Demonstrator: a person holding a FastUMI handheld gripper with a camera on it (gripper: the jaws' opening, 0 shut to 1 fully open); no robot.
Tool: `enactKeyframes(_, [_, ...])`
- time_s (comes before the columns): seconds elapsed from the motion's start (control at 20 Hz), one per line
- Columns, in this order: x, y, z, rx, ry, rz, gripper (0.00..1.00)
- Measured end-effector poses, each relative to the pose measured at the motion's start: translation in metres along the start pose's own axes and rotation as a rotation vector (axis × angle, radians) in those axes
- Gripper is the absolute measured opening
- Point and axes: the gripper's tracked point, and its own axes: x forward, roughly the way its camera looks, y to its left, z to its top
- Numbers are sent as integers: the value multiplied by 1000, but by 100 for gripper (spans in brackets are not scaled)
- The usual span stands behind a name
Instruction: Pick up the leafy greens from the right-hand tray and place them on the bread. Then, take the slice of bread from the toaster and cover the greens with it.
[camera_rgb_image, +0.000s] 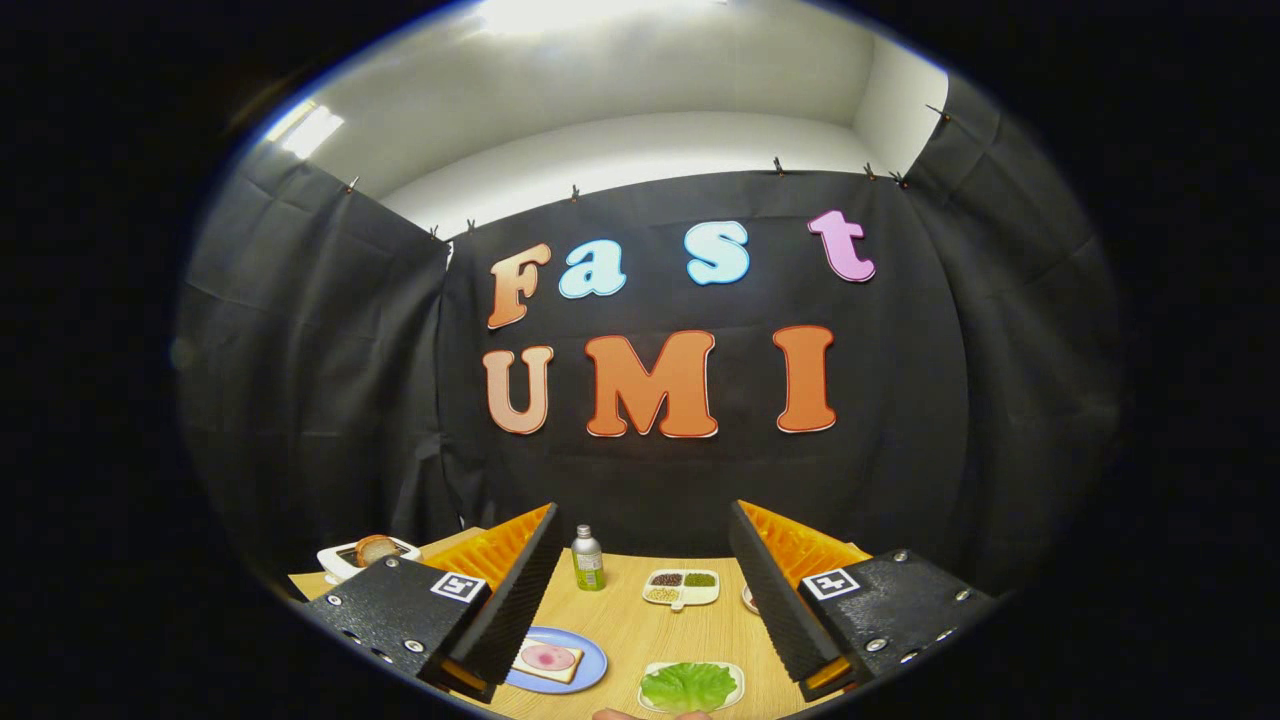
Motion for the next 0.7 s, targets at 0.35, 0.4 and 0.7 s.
enactKeyframes(0.35, [5,-1,1,-46,-4,-37,99])
enactKeyframes(0.4, [7,-1,-2,-50,-1,-37,99])
enactKeyframes(0.7, [12,-6,-32,-71,51,-43,99])
